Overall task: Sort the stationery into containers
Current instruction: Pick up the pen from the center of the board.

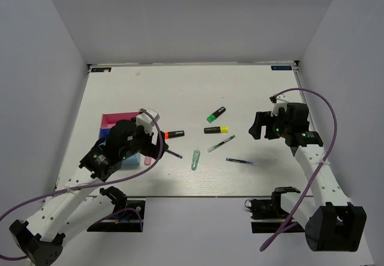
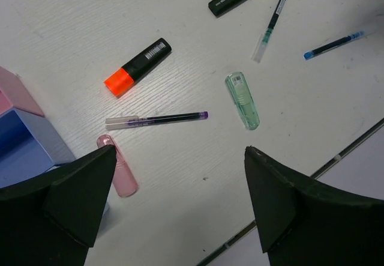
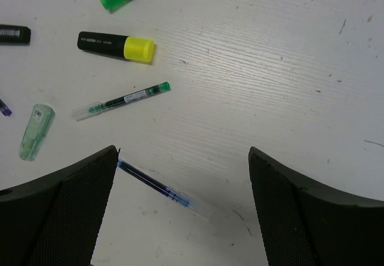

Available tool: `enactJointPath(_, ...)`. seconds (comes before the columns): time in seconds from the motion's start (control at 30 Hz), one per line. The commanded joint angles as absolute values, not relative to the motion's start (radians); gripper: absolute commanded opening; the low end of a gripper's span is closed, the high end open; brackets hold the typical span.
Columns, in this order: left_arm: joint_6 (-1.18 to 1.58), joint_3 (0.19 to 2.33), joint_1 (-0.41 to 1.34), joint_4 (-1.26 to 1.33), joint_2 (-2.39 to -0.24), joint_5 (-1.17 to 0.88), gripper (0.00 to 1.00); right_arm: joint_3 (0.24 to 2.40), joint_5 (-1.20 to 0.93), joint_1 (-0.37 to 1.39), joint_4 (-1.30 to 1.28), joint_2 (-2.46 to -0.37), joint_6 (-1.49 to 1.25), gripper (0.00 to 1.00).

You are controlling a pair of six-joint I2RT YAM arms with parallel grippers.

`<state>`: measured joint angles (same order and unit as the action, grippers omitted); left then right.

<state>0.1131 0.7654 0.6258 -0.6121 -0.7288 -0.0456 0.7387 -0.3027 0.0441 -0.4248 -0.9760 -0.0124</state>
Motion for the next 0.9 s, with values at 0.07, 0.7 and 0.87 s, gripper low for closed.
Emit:
enactJointPath(0.07,0.107,0.787,0.629,-0.597,-0.785,-0.066,0.8,0.747,-0.367,0.041,-0.479,-0.956,0.162,0.9)
enactJointPath(0.7,-0.345,1.204,0.641,-0.658,-1.655,0.046,0.99,0.719,-0.518,0.048,-0.526,-0.885,0.38,0.81)
enactJointPath(0.87,-0.391,1.307,0.617,-0.658,-1.831,0.006,0.88,0.73,-0.543,0.051,-0.546,-0.903,0.383,0.81)
